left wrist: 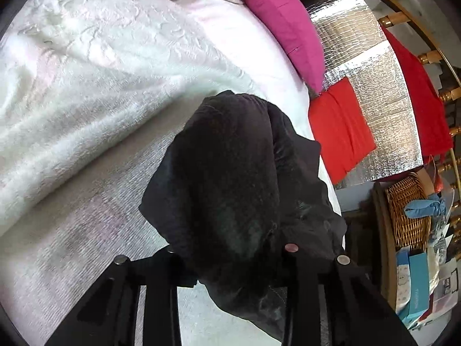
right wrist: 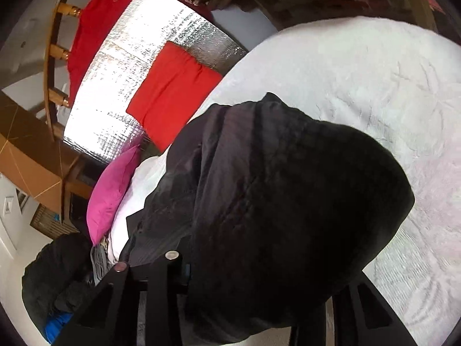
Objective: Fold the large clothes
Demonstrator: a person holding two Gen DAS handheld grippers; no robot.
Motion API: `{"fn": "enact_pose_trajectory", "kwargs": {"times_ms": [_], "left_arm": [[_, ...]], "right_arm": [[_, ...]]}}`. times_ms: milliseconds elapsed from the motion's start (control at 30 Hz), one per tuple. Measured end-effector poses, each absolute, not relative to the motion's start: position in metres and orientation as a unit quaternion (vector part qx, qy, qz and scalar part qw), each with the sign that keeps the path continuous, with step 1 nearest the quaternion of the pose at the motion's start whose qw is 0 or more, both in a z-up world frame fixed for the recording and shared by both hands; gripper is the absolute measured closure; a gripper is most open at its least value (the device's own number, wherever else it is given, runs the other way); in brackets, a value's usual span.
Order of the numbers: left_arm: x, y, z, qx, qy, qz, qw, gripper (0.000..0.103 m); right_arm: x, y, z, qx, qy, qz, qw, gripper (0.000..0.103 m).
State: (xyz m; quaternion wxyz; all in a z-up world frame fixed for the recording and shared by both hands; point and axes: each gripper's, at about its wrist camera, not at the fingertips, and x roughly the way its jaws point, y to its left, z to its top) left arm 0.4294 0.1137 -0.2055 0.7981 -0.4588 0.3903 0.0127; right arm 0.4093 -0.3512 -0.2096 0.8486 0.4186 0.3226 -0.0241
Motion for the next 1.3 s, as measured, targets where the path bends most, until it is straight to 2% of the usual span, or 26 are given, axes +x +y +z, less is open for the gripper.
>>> {"fn": "enact_pose_trajectory", "kwargs": {"times_ms": [300,500,600,633,700,733,767,833,900,1000,1033,1133,1233,1300], "left_arm": [[0.357,0.120,-0.210,-0.446,0.420,0.003,0.791,0.069],[0.296,0.122,-0.218,-0.414,0.411,0.006,0.812,0.068],[0.297,0.123,-0.227,-0.409,0.427,0.005,0.807,0.058],[0.300,0.125,-0.228,-0.411,0.436,0.003,0.801,0.052],[0.299,0.132,-0.229,-0.417,0.452,-0.002,0.789,0.043],[0.296,0.134,-0.228,-0.416,0.459,-0.001,0.785,0.036],[0.290,0.138,-0.226,-0.413,0.465,-0.001,0.783,0.035],[0.271,0.144,-0.221,-0.405,0.469,-0.011,0.785,0.035],[0.252,0.149,-0.209,-0.386,0.481,-0.025,0.787,0.035],[0.233,0.158,-0.179,-0.347,0.472,-0.033,0.810,0.035],[0.233,0.161,-0.165,-0.335,0.459,-0.034,0.822,0.034],[0.261,0.162,-0.122,-0.290,0.418,-0.038,0.860,0.021],[0.317,0.152,-0.098,-0.239,0.399,-0.026,0.885,0.018],[0.372,0.145,-0.100,-0.229,0.418,-0.036,0.878,0.018]], "right_arm": [[0.357,-0.352,-0.192,0.383,0.368,-0.011,0.847,0.063],[0.300,-0.354,-0.205,0.373,0.386,0.001,0.844,0.063],[0.268,-0.354,-0.219,0.382,0.385,0.006,0.840,0.063],[0.266,-0.354,-0.223,0.387,0.386,0.009,0.837,0.062],[0.266,-0.358,-0.228,0.398,0.390,0.019,0.830,0.059],[0.267,-0.361,-0.227,0.406,0.397,0.024,0.823,0.049],[0.266,-0.364,-0.226,0.414,0.408,0.024,0.814,0.043],[0.260,-0.369,-0.221,0.417,0.423,0.030,0.804,0.041],[0.255,-0.366,-0.212,0.400,0.447,0.045,0.799,0.035],[0.241,-0.360,-0.196,0.345,0.493,0.079,0.795,0.034],[0.235,-0.357,-0.186,0.318,0.504,0.096,0.797,0.034],[0.228,-0.357,-0.152,0.275,0.492,0.133,0.815,0.034],[0.247,-0.364,-0.116,0.266,0.441,0.118,0.849,0.024],[0.275,-0.369,-0.104,0.255,0.413,0.094,0.869,0.023]]}}
